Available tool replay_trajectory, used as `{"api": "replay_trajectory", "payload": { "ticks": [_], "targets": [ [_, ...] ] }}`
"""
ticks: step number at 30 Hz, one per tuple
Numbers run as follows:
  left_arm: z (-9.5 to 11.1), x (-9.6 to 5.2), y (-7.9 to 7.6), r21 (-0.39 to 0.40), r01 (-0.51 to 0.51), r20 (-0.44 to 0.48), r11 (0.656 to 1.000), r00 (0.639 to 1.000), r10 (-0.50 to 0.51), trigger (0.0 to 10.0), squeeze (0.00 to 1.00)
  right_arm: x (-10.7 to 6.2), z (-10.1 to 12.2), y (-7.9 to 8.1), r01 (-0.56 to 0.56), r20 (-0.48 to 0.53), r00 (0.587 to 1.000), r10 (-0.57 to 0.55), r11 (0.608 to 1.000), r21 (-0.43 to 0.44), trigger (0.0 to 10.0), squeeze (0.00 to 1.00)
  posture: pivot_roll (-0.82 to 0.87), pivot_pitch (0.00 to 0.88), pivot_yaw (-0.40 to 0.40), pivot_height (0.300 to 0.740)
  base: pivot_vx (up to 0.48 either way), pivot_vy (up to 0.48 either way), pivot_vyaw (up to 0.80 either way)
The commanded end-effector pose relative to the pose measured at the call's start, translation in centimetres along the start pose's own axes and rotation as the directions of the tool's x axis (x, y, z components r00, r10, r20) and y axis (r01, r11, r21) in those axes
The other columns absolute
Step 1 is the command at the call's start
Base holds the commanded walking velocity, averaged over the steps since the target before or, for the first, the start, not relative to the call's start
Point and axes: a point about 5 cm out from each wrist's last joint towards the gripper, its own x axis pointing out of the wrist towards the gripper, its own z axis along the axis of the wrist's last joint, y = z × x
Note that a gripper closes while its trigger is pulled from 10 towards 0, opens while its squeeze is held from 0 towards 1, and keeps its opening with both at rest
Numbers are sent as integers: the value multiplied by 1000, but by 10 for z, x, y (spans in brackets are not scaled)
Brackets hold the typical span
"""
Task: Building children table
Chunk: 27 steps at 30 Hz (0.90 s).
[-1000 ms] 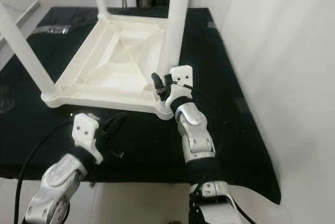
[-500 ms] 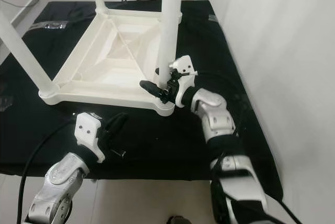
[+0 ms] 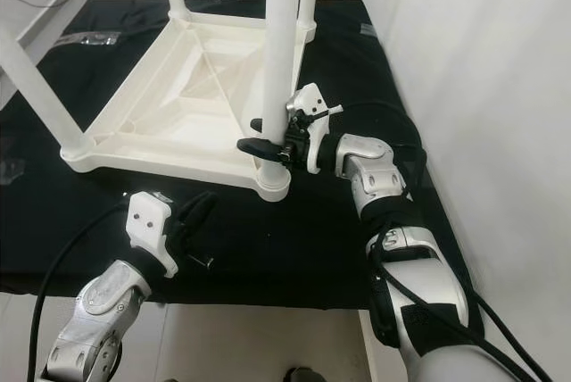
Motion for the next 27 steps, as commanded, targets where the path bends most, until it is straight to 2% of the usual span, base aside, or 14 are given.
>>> {"api": "replay_trajectory", "payload": {
  "ticks": [1,3,5,6,10,11,12,14,16,19,20,24,25,27],
  "targets": [
    [-3,-2,-2,-9,6,-19,1000,1000,-6,10000,0,0,-10,1,17,-26,1000,-16,999,35,0,0,67,139,-24,740,0,0,0],
    [-3,-2,-2,-10,6,-19,1000,1000,-6,10000,0,-4,-22,-2,131,-55,990,-130,991,22,0,0,63,143,-29,740,0,0,0],
    [-3,-2,-2,-10,6,-19,1000,1000,-6,10000,0,-4,-25,-2,152,-61,987,-151,988,18,0,0,63,143,-29,740,0,0,0],
    [-3,-3,0,-10,4,-19,1000,1000,-4,10000,0,-2,-49,8,292,-122,951,-284,955,51,0,0,50,147,-30,740,0,0,0],
    [-3,-3,0,-9,3,-19,1000,1000,-3,10000,0,-2,-63,14,377,-165,917,-363,924,62,0,0,50,148,-30,740,0,0,0],
    [-3,-2,1,-8,3,-20,1000,1000,-4,10000,0,-5,-71,16,665,-144,746,-650,736,124,0,0,46,150,-25,740,0,0,0],
    [-3,-2,2,-6,5,-21,1000,1000,-5,10000,0,-4,-78,34,738,-153,673,-724,645,197,0,0,51,146,-19,740,0,0,0],
    [-4,0,3,-3,5,-23,1000,1000,-5,10000,0,1,-71,50,745,-122,667,-735,656,121,0,0,28,135,-13,740,0,0,0],
    [-4,1,3,-5,5,-22,1000,1000,-5,10000,0,4,-69,47,720,-123,694,-709,688,94,0,0,33,129,-21,740,0,0,0],
    [-4,3,3,-10,2,-18,1000,1000,-2,10000,0,5,-63,34,732,-118,681,-722,677,83,0,0,41,128,-37,740,0,0,0],
    [-4,4,3,-11,-1,-17,1000,1000,1,10000,0,4,-60,29,746,-116,666,-737,661,83,9725,0,39,127,-38,740,0,0,0],
    [-4,4,3,-9,-8,-14,1000,1000,8,10000,0,5,-50,23,756,-71,654,-753,646,105,10000,0,43,126,-38,740,0,0,0],
    [-4,4,3,-9,-8,-16,1000,1000,8,10000,0,3,-43,19,757,-45,652,-757,645,105,10000,1000,42,124,-32,740,0,0,0],
    [-4,3,3,-10,-7,-17,1000,1000,7,10000,0,2,-39,17,756,-29,652,-758,646,104,10000,1000,41,125,-31,740,0,0,0]
  ]
}}
